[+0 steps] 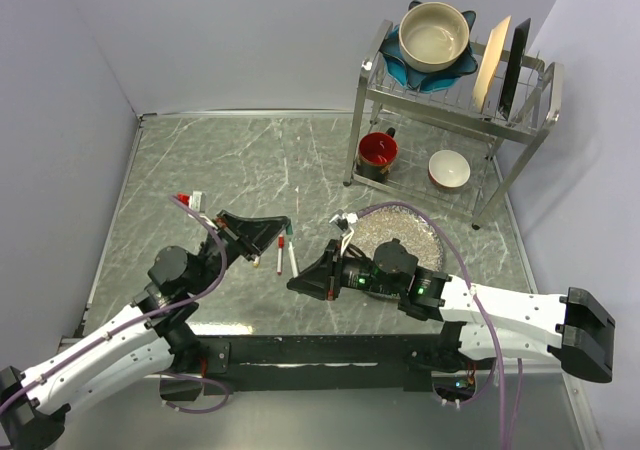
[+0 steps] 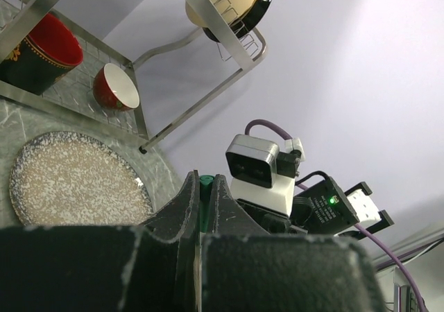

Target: Insert the pens into the pen caps

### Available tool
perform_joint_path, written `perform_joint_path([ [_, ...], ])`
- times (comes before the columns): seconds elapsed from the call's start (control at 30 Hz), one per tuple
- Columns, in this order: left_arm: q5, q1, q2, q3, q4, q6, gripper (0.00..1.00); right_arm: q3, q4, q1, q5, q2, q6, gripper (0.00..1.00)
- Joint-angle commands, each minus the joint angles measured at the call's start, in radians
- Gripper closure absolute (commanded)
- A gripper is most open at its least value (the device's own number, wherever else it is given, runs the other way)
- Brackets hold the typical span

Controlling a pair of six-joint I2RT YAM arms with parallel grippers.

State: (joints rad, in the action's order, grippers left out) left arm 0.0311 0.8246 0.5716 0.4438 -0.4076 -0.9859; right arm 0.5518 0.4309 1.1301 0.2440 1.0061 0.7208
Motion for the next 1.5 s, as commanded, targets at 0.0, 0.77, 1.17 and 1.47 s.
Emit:
perform_joint_path([
  [0.0,-0.02,0.004,-0.024,-0.019,-0.072,-0.003,0.99,0.051,0.06,0.007,-0.011,-0.011,0.002,1.0],
  [0.77,-0.197,0.005,-0.072,-0.178,-0.329,-0.059,0.98,0.056,0.212,0.005,0.003,-0.043,0.008,1.0],
  [1.17,-0.187,0.005,-0.138,-0.109,-0.212,0.012,0.39,0.017,0.206,0.01,0.175,-0.09,-0.04,1.0],
  [1.47,-0.411,0.005,-0.05,-0.007,-0.272,0.085,0.28,0.007,0.243,0.013,0.264,-0.09,-0.02,1.0],
])
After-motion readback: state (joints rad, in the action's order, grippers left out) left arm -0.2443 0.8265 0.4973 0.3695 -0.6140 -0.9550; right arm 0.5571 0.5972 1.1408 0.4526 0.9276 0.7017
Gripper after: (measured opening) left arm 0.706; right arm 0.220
